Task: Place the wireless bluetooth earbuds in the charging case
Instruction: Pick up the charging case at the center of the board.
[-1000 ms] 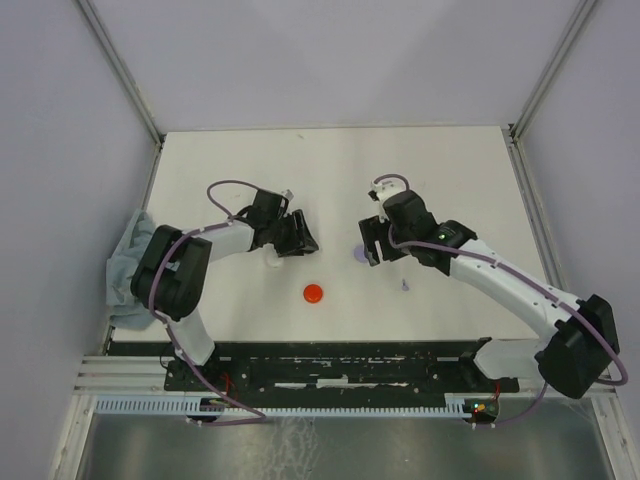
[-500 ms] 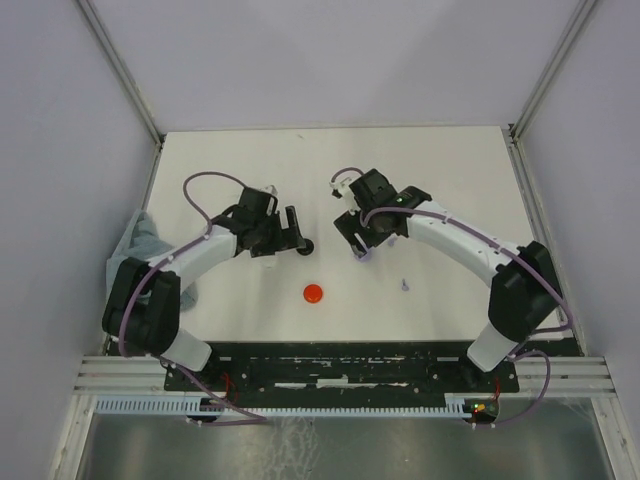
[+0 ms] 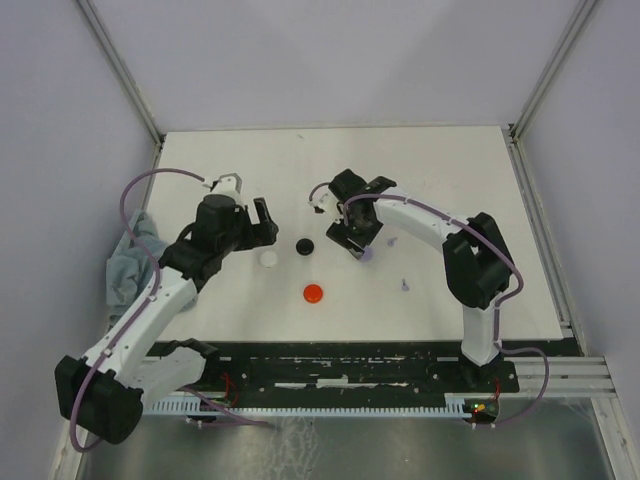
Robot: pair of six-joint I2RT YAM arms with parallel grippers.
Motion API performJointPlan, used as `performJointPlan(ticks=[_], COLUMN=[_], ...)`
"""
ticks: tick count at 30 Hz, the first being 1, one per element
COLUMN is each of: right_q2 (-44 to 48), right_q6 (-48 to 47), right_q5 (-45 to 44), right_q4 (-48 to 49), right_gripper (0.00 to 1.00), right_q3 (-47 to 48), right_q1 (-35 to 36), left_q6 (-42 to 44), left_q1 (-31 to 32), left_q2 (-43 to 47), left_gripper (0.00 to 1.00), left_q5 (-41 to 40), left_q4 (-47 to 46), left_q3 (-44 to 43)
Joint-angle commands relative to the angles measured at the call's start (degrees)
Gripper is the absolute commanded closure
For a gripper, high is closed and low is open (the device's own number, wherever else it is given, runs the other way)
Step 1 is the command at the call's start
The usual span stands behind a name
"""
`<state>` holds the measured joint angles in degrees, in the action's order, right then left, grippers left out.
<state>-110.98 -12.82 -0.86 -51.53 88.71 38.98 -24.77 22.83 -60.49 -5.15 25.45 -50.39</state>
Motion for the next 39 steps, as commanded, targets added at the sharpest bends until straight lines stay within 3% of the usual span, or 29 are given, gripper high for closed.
performJointPlan(ticks=[1, 8, 14, 24, 28, 39], right_q2=[-3.31, -9.15, -12.51, -14.37, -12.75, -0.15], right_q6=[-5.11, -6.98, -7.23, -6.54, -4.6, 12.24], right_q5=[-2.17, -1.79, -2.3, -2.11, -2.04, -1.93], right_q4=[-1.88, -2.25, -2.51, -3.27, -2.96, 2.18], right_gripper=[0.3, 0.3, 0.32, 0.43, 0.5, 0.54], right_q3=[4.42, 7.98, 8.99, 8.86, 8.43, 3.73], right_q1=[-0.05, -0.06, -0.09, -0.12, -0.11, -0.12], left_q6=[1.21, -0.33, -1.15, -1.57, -4.13, -11.46], left_q1=[-0.35, -0.33, -0.41, -0.36, -0.37, 3.16], left_q2=[7.17, 12.06, 15.25, 16.24, 16.04, 14.35], left_gripper=[0.01, 0.01, 0.08, 0.2, 0.24, 0.25], left_q5=[-4.63, -1.61, 0.66, 9.18, 12.76, 17.01], left_q4=[-1.53, -4.18, -7.49, -12.65, -16.19, -31.54], left_q3=[3.92, 7.84, 10.4, 13.72, 15.73, 22.26])
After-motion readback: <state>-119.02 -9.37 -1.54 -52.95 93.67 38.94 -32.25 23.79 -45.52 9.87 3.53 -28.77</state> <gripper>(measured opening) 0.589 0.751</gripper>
